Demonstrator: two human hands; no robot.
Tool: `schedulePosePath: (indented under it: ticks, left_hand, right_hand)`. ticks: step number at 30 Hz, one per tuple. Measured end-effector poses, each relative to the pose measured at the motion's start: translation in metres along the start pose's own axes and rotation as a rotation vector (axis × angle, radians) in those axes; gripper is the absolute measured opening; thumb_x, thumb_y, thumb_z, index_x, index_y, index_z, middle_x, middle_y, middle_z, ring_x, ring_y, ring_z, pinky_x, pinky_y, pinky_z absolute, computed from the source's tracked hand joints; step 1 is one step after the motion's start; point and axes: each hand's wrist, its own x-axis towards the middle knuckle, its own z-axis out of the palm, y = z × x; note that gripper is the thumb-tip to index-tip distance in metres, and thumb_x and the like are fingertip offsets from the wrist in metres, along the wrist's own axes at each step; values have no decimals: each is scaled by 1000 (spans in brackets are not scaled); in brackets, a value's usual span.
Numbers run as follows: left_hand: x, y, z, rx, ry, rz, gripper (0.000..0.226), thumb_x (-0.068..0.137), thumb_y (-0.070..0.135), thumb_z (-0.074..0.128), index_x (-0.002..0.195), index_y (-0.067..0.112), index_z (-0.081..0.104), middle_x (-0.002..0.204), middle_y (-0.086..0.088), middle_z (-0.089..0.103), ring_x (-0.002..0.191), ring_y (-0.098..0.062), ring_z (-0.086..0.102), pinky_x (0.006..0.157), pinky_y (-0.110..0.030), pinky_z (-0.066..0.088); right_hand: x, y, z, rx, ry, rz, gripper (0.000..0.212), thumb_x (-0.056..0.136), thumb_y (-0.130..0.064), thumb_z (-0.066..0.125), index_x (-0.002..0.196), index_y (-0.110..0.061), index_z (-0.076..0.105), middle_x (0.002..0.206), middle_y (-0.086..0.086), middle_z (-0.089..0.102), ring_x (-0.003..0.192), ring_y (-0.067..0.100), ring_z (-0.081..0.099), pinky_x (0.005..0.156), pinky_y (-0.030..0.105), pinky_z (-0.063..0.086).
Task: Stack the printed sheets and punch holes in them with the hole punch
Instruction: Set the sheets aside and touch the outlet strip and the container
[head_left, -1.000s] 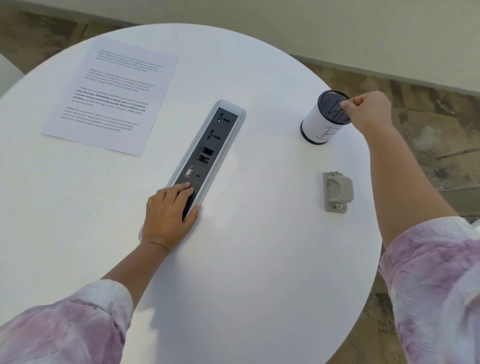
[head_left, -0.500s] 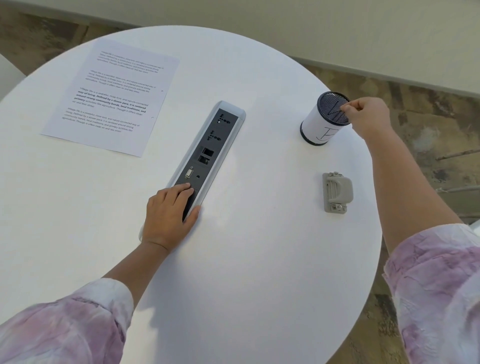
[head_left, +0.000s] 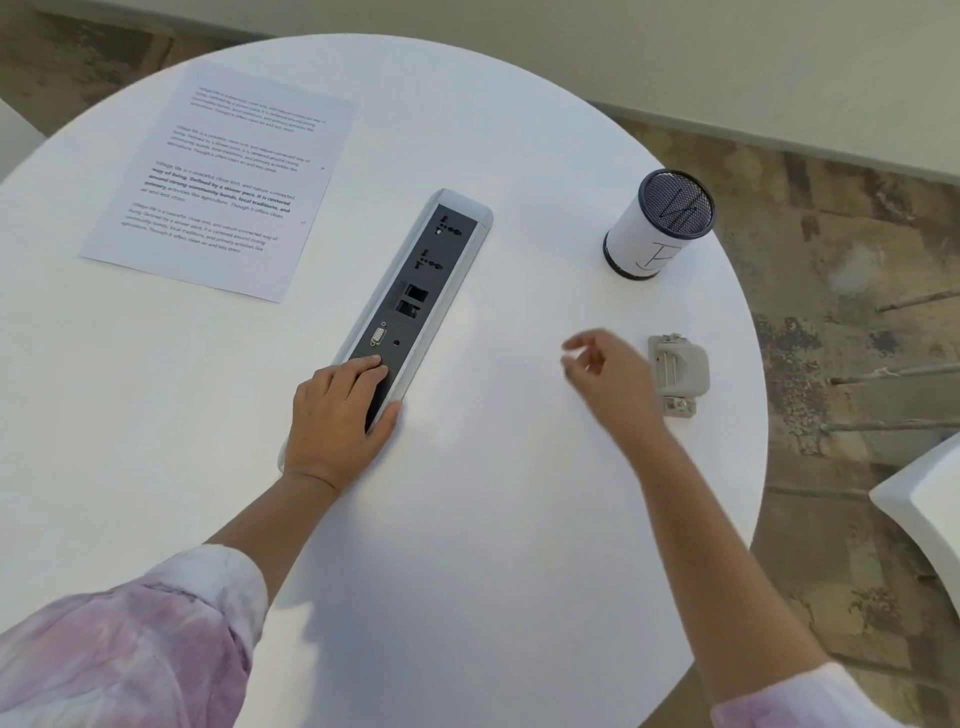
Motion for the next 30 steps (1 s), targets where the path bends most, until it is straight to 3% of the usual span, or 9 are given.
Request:
schedulePosePath:
  ticks: [6, 16, 24, 30]
  left_hand:
    - [1, 0, 1, 11, -2, 0, 44, 85, 41, 44, 109, 10, 63, 120, -3, 61, 101, -23, 46, 80, -41, 42]
    - [0, 2, 1, 8, -3, -7, 44, 85, 41, 44, 109, 10, 63, 121, -4, 61, 101, -26, 50, 81, -41, 41]
    - [-1, 2, 0, -2, -1, -10, 45, 85, 42, 42, 109, 10, 63, 120, -4, 61, 103, -22, 45, 81, -40, 40]
    - [0, 2, 1, 1, 7, -6, 44, 85, 42, 44, 108, 10, 63, 120, -4, 61, 102, -23, 46, 80, -41, 41]
  right_hand:
    - [-45, 28, 33, -82, -20, 162, 13, 89, -16, 54, 99, -17, 62, 92, -2, 57, 81, 11, 53, 78, 25, 44]
    - [-45, 24, 40, -190, 50, 210, 17, 90, -26, 55, 103, -16, 60, 98, -1, 60, 83, 10, 49, 72, 22, 33]
    - [-42, 21, 43, -201, 65, 197, 17, 89, -23, 54, 104, -16, 59, 94, -1, 62, 84, 13, 54, 72, 23, 35]
    - [-38, 17, 43, -353, 37, 156, 15, 91, -18, 48, 95, -11, 61, 96, 4, 61, 82, 19, 56, 68, 26, 39]
